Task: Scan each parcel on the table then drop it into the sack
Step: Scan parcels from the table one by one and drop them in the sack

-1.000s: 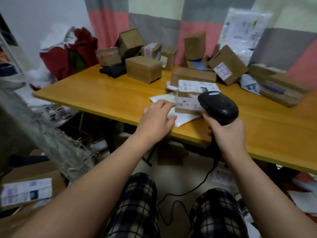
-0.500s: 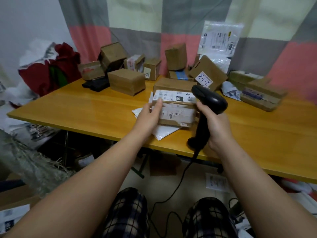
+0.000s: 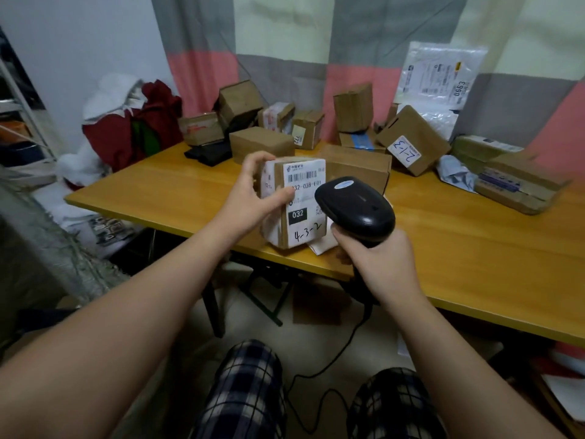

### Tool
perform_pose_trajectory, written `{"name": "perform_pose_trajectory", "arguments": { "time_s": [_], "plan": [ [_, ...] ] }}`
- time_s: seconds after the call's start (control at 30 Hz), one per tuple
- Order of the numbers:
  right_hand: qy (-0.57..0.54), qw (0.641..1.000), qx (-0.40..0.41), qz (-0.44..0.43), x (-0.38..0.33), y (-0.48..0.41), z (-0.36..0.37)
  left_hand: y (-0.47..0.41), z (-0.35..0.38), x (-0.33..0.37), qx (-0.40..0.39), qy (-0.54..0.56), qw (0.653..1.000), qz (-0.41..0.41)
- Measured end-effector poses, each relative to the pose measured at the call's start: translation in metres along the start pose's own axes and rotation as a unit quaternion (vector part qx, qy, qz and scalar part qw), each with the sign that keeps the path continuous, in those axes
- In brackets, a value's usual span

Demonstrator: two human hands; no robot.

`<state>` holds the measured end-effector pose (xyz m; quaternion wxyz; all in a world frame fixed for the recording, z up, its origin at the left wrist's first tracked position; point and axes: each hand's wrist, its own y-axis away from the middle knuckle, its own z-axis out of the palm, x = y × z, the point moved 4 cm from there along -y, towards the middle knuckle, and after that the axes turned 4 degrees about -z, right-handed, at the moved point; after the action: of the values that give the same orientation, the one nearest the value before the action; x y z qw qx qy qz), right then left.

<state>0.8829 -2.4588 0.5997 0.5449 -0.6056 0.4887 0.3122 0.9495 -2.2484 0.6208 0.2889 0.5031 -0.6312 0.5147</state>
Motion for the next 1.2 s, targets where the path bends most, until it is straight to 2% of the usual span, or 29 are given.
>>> {"name": "perform_pose_trajectory", "arguments": {
  "time_s": [0.23,0.77,0.93,1.03,1.2],
  "plan": [
    [0.035,0.999,0.003,-0.003,-0.009,0.007,0.003,0.011,-0.012,-0.023,-0.027,-0.041,0.998,-0.036],
    [0.030,0.999,-0.034,0.010,-0.014,0.015,0.009,0.011,-0.011,-0.021,-0.025,-0.016,0.999,-0.036],
    [0.011,0.999,-0.050,0.005,-0.020,0.019,0.014,0.022,-0.007,-0.018,-0.069,-0.020,0.997,-0.027],
    [-0.013,0.995,-0.095,-0.008,-0.025,0.026,0.033,0.041,-0.017,-0.014,-0.039,-0.009,0.999,-0.016],
    [-0.063,0.984,-0.163,-0.027,-0.025,0.041,0.090,0.110,-0.066,-0.023,0.096,0.059,0.993,-0.044]
  ]
}}
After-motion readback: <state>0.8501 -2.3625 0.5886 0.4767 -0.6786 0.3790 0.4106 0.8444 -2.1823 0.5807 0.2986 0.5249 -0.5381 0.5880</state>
